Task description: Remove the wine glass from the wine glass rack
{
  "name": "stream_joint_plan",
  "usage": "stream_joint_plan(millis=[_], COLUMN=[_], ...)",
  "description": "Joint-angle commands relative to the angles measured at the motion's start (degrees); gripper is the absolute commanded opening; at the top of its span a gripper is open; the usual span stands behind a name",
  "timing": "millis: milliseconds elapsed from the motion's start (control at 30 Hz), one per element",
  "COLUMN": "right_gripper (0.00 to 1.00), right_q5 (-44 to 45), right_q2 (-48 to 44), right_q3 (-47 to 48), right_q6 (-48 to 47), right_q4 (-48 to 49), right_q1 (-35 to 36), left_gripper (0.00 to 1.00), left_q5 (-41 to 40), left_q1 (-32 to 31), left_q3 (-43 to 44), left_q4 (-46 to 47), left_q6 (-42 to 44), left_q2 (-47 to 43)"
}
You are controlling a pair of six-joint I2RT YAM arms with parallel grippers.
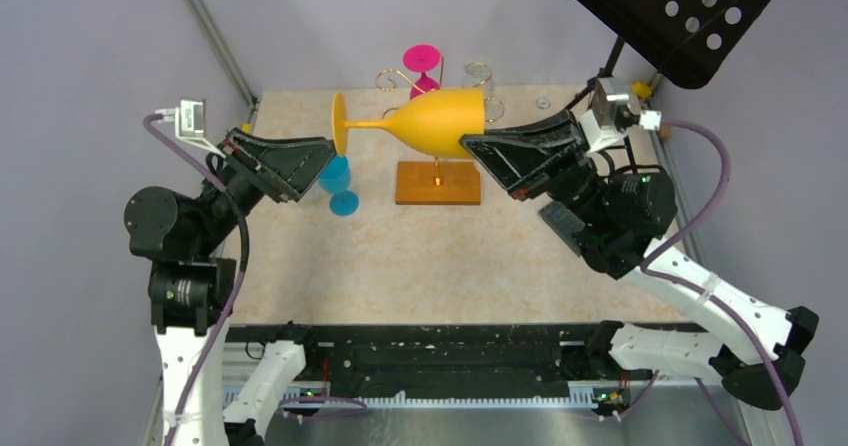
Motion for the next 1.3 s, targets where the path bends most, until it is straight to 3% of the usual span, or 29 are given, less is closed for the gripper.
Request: stream_joint_plan(millis=[0,133,300,700,1000,1267], right_gripper=[0.00,0.00,0.00,0.00,0.00,0.00], right_q5=[3.85,3.81,6.68,20.21,26.73,32.24], right_q2=[3.76,6.50,12.22,30.32,44.50,55.93], right_q3=[9.33,15.45,20.15,32.84,42.40,49.41], right_q6=[-10.08,-12.22,-15.97,-22.50,-23.31,-25.04], right_q4=[-26.24,-38.45,-49.63,-64.41,-74.10,-78.56], right_q1=[1.80,2.24,4.94,11.43,13.36,13.43], left_gripper=[0.93,0.94,0.94,0.94,0.92,0.92], left_q5=[-19.11,-36.21,-44.58,-48.36,-58.44,-57.49], left_q1=[-0.56,-0.56,-0.56,-0.56,-0.56,-0.65], left_q3=[5.49,5.43,3.84,3.84,9.24,8.92], left_q4=[-32.92,-38.04,-36.68,-37.67,-40.11,-40.05], left_q6=[34.72,40.06,40.45,41.45,41.05,41.18], left_q2=[-0.73,0.54,1.01,-0.14,0.64,0.36])
